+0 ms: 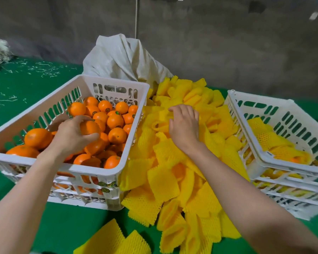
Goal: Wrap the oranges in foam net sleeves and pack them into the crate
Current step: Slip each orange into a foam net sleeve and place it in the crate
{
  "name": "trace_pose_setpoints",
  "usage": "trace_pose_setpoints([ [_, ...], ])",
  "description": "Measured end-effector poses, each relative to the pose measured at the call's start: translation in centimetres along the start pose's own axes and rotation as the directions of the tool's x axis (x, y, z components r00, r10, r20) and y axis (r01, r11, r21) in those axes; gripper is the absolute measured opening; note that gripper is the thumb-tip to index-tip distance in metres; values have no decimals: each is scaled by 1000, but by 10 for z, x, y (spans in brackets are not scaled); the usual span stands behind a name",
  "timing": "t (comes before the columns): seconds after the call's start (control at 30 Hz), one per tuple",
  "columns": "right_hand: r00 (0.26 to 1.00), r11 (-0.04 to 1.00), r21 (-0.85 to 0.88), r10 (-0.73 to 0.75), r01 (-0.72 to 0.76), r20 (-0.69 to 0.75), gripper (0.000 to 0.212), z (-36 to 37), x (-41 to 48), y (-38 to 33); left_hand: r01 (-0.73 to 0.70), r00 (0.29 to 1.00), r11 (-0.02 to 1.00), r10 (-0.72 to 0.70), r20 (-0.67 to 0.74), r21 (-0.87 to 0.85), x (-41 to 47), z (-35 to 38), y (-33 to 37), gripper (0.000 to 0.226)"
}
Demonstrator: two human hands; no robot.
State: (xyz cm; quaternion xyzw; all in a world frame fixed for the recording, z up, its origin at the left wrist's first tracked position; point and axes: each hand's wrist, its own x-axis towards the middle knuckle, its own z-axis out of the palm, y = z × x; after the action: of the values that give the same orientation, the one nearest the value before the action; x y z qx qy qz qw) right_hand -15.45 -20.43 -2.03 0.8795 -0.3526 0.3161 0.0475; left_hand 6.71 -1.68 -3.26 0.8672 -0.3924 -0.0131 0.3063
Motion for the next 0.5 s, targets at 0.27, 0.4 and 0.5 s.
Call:
trace_pose_setpoints([
  [0.27, 981, 967, -237, 134, -98, 142, 26, -1, 4, 53, -3, 986, 817, -94, -139, -577, -20, -17, 85, 29],
  [0.4, 966, 967, 203, 192, -156, -174, 20, -36, -2, 58, 33, 998, 650, -67, -14, -759, -36, -9, 132, 25],
  [0.5, 919, 722, 681, 340, -121, -198, 12, -69, -14, 60, 188, 981, 411, -36, 190, -892, -49, 16, 153, 22],
])
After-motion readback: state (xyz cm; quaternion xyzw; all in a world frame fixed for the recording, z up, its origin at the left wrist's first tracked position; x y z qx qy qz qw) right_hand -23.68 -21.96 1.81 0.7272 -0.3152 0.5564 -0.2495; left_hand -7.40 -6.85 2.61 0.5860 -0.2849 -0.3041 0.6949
